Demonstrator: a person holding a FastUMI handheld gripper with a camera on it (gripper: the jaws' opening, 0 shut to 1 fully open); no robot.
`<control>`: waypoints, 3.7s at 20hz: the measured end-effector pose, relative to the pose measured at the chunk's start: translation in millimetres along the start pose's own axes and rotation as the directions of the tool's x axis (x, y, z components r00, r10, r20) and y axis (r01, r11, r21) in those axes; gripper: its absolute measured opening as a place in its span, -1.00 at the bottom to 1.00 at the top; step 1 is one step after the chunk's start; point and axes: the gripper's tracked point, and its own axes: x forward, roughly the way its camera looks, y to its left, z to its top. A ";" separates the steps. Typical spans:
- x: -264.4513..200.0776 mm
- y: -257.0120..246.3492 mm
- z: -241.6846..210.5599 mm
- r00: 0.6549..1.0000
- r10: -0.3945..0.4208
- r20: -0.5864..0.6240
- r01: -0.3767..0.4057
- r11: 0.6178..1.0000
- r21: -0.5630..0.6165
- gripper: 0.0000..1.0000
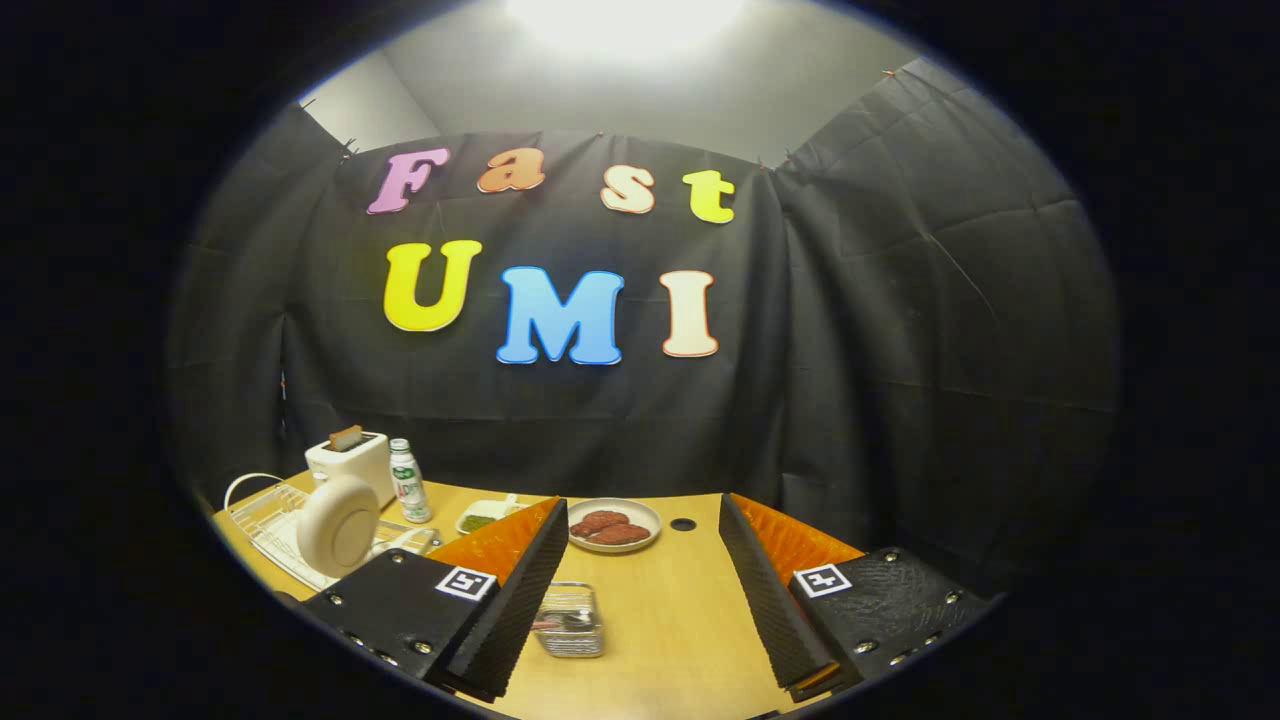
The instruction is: Take the plate from the dish rack, then take the spoon from the basket and place it into the plate.
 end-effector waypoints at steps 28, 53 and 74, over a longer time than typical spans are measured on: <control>65.7 308.2 -84.7 0.930 -0.163 -0.331 0.067 0.957 -0.283 0.59; 88.3 325.9 -46.2 0.899 -0.403 -0.170 0.145 0.642 -0.753 -0.99; -78.3 323.9 -27.5 0.927 -0.264 -0.266 0.106 0.865 -0.490 -0.99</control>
